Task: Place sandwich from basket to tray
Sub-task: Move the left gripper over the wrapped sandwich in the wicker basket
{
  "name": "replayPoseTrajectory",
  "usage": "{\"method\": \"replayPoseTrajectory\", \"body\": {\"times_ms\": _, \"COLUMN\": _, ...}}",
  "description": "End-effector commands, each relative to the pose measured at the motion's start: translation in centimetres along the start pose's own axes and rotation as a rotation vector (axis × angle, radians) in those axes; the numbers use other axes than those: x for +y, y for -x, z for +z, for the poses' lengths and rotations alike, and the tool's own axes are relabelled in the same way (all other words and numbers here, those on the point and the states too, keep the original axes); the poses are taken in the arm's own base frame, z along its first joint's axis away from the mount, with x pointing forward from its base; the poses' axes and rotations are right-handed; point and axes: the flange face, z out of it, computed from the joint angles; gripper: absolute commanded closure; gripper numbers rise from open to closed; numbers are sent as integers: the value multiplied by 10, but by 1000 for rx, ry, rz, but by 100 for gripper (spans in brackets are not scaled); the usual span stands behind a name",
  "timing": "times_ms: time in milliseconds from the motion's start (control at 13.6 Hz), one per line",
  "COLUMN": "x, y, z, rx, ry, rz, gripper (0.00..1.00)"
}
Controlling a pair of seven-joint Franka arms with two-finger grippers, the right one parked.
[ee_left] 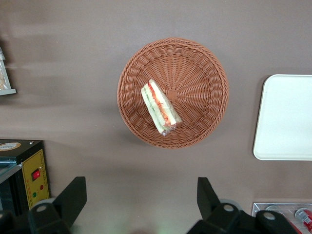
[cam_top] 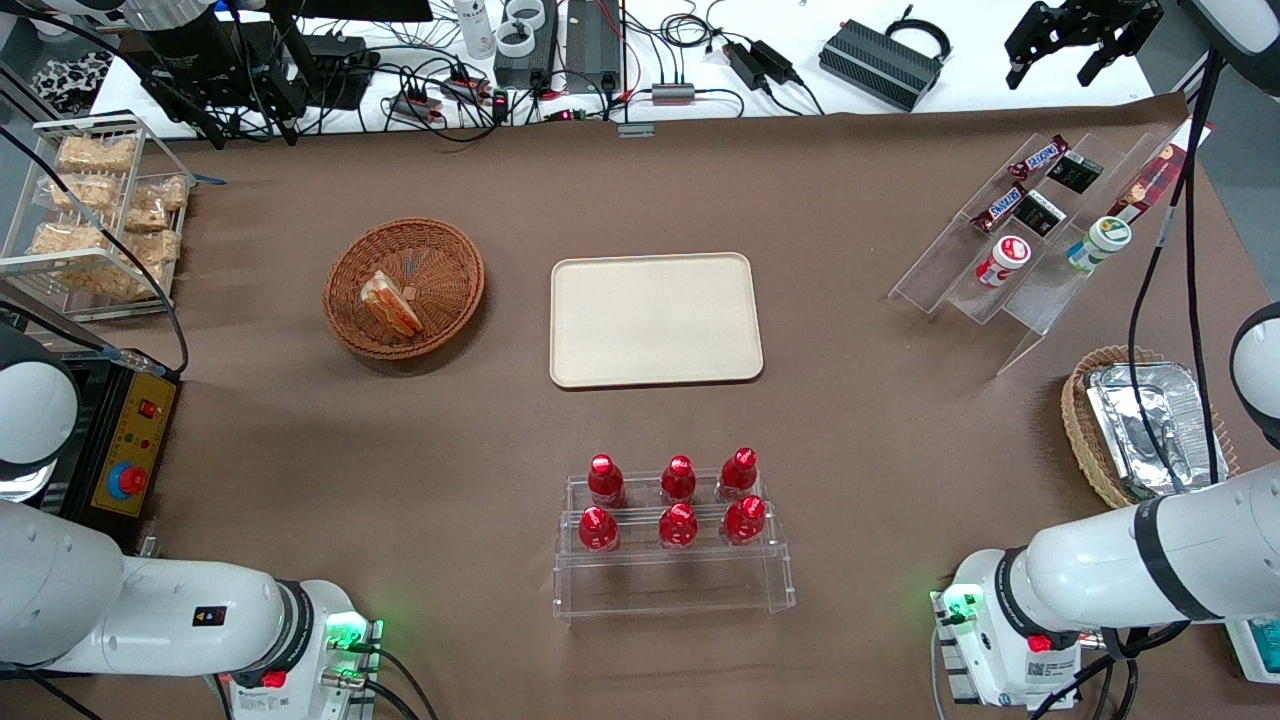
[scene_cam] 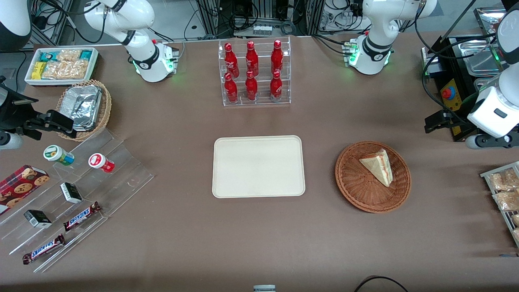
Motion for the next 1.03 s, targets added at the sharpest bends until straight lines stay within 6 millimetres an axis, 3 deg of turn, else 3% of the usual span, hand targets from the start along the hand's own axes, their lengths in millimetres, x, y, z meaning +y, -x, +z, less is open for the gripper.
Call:
{"method": "replayPoseTrajectory", "body": {"times_ms": 0, "x": 0, "y": 0, "z": -6, "rx": 10, "ry": -17, "rz": -14, "gripper": 0}}
{"method": "replayPoseTrajectory", "body": {"times_ms": 367, "x": 1, "y": -4, "z": 2, "rx": -4, "ry": -22, "rz": -11, "gripper": 0}}
{"method": "replayPoseTrajectory", "body": {"times_ms": 953, "x": -3, "y": -22, "z": 83, "rx": -104, "ry": -51, "rz": -115, "gripper": 0}}
